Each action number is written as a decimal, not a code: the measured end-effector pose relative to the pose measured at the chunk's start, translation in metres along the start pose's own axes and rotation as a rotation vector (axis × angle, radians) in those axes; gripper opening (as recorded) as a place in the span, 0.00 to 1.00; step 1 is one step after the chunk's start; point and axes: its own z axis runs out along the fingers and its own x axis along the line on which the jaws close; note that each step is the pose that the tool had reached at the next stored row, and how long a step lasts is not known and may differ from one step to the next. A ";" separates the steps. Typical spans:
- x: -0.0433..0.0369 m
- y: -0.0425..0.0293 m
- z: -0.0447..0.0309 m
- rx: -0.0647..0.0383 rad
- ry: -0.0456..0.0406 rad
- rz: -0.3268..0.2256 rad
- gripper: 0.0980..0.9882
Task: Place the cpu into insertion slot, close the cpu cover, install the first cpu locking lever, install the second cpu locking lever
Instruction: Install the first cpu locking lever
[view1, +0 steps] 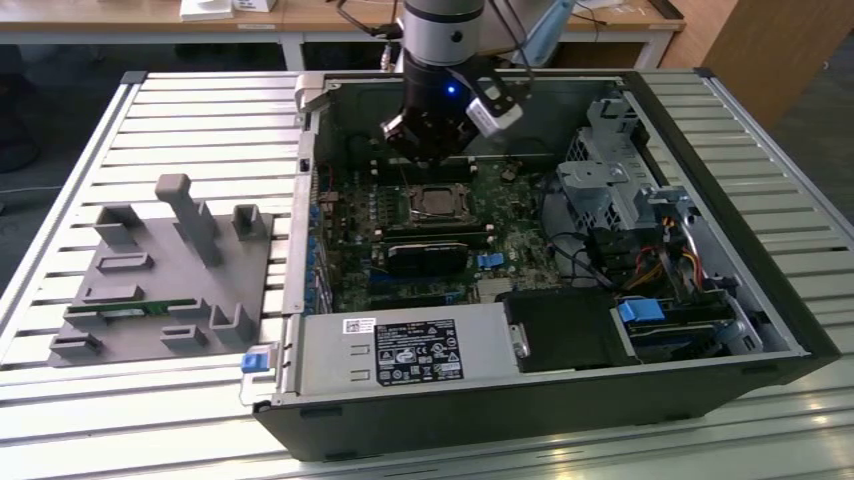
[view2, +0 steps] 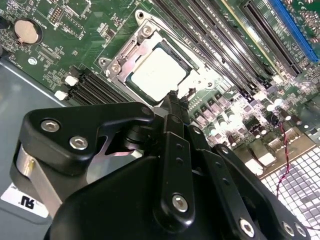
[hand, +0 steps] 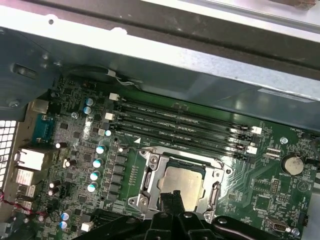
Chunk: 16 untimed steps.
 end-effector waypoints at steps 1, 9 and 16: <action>0.0008 0.0002 0.0000 0.000 0.0000 0.000 0.01; 0.0092 0.0020 0.0000 0.000 -0.0001 0.001 0.01; 0.0111 0.0024 -0.0001 0.000 -0.0001 0.000 0.01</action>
